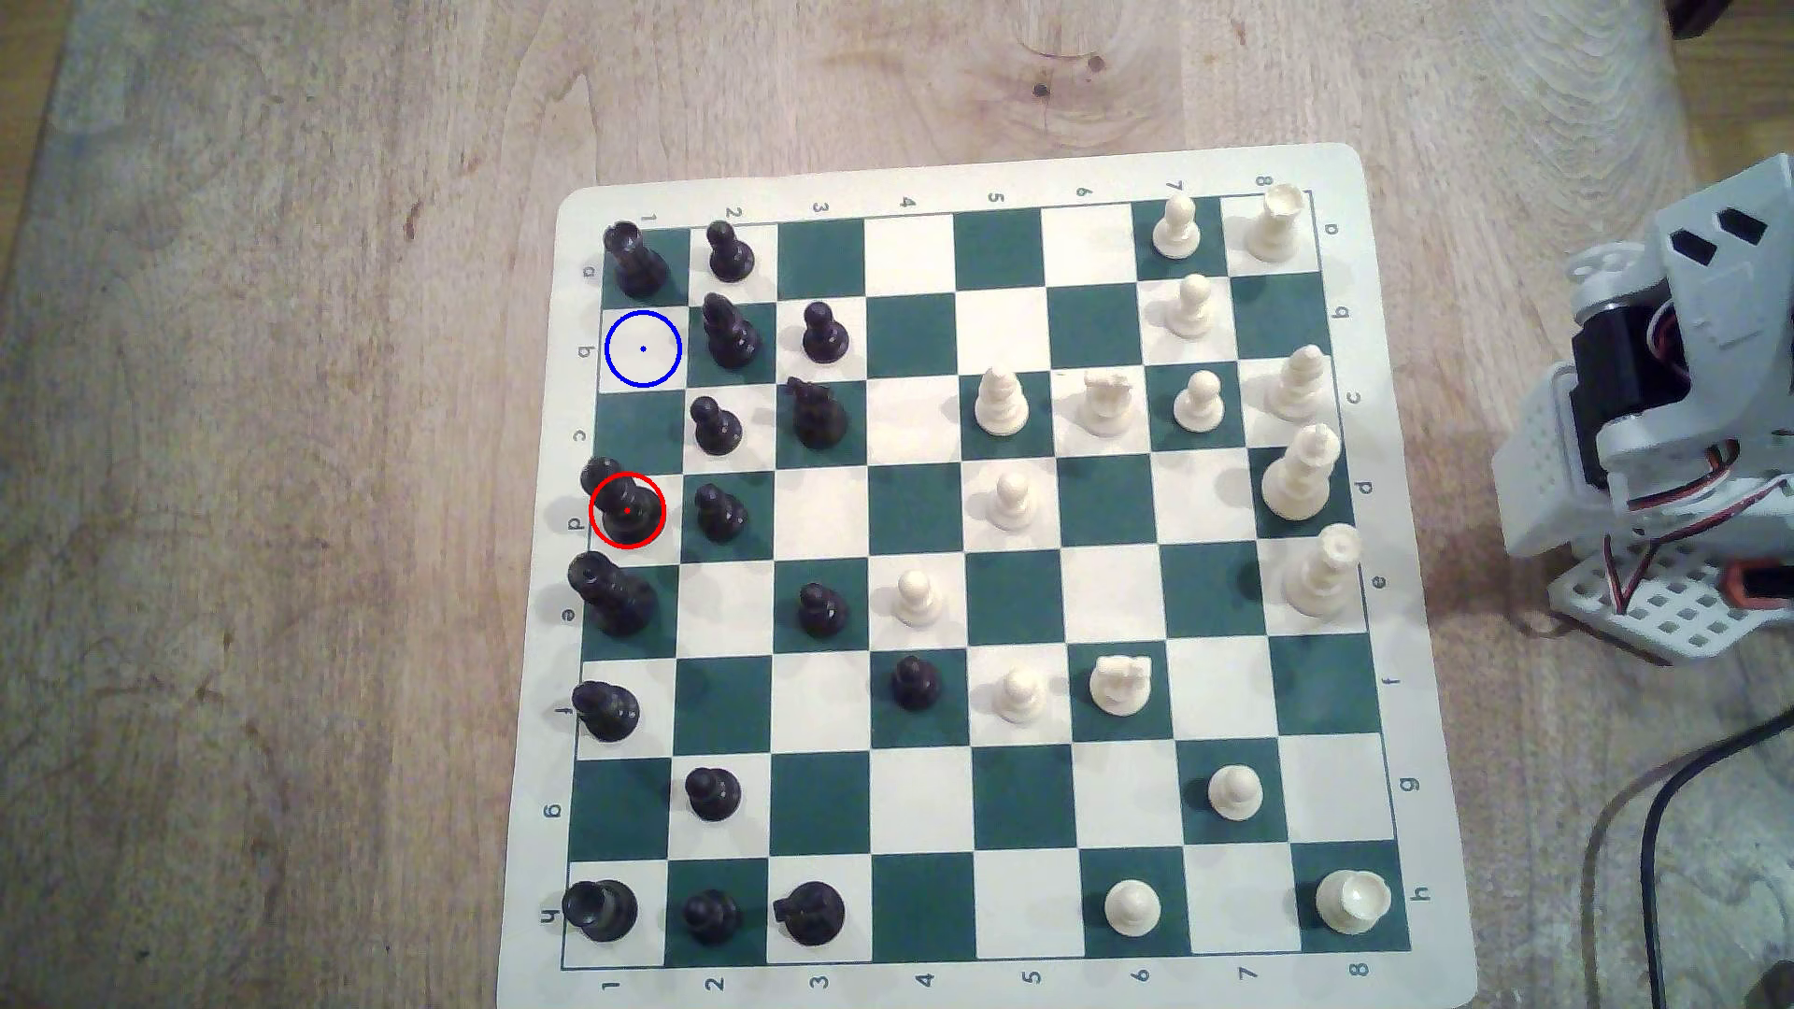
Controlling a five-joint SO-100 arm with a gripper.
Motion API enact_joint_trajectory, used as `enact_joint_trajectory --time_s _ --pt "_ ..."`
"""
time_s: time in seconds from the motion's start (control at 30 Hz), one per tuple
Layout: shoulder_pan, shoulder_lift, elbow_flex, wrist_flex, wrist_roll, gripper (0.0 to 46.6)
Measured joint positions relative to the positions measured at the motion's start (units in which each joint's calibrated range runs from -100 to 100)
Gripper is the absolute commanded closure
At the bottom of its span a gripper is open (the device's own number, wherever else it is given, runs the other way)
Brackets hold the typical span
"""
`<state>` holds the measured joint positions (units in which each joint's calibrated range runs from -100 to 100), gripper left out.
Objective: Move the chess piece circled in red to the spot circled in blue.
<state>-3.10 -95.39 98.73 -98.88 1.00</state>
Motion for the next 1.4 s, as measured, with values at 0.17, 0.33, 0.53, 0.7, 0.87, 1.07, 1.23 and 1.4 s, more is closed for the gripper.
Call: enact_joint_trajectory --time_s 0.17,0.33,0.53,0.7,0.87,1.07,1.23,1.4 --pt "-2.58 -0.08 0.0 6.61 0.0 46.4" --pt "-3.17 -0.08 -0.72 27.33 0.0 46.4" --pt "0.22 -0.08 -2.44 60.32 0.0 46.4" --pt "4.2 1.01 -11.93 85.58 -0.15 46.4" --pt "3.69 13.15 -24.94 104.62 -0.15 46.4" --pt "1.03 39.3 -42.84 117.93 -1.56 44.5" --pt "-0.52 51.28 -50.16 121.91 -3.66 40.6" --pt "0.07 60.41 -59.38 128.53 -6.64 38.3"
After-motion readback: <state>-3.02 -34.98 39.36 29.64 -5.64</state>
